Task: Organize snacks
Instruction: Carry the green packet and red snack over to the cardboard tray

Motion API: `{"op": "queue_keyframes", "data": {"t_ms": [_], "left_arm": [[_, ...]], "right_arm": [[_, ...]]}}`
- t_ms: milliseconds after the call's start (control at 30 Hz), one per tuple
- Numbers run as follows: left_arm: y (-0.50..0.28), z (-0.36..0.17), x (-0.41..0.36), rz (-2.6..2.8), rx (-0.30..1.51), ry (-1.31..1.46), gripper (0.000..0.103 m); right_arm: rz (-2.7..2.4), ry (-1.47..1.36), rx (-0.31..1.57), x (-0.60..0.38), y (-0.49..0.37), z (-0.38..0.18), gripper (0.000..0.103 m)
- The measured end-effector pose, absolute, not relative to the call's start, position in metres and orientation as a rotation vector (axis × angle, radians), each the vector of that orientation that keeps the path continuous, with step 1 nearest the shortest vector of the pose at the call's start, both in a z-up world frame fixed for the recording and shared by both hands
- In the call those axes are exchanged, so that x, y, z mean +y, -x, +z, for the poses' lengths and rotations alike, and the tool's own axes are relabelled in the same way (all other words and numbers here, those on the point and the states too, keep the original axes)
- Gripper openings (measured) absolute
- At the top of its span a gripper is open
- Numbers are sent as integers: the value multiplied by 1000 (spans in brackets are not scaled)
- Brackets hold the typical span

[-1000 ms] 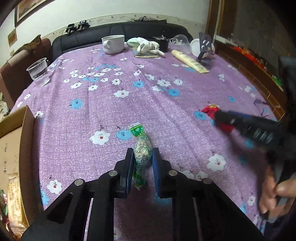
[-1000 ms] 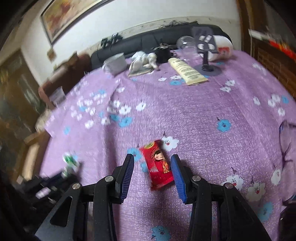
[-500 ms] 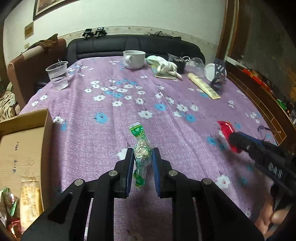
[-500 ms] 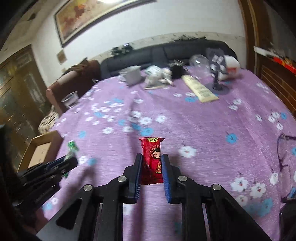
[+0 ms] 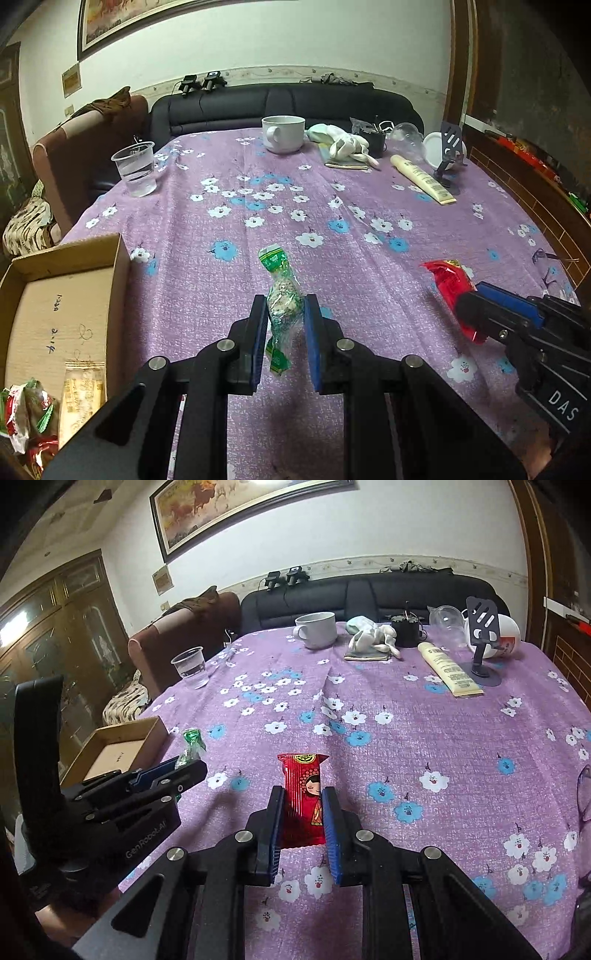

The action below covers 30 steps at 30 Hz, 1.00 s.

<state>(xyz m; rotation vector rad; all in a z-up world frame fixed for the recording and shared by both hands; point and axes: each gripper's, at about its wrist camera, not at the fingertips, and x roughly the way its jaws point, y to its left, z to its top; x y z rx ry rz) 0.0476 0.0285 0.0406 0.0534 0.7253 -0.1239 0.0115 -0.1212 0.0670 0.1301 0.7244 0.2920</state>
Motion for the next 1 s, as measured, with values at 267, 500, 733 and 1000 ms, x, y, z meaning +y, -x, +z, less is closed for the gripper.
{"op": "queue_keyframes", "data": {"t_ms": [267,500,733,1000], "left_arm": [[-44,44,27,-95,688,-75,17],[-39,48,25,-60,642,-106,17],[-33,53,23,-30,590,-138,17],[-29,55,20,-13,557,-162,17]], "right_arm": [[309,-119,715,-117,-8,68,21],[315,-120,693,-116,-5,72,21],[319,-118,674,-115,-2,75,21],[324,-108,660,-113,1,78,20]]}}
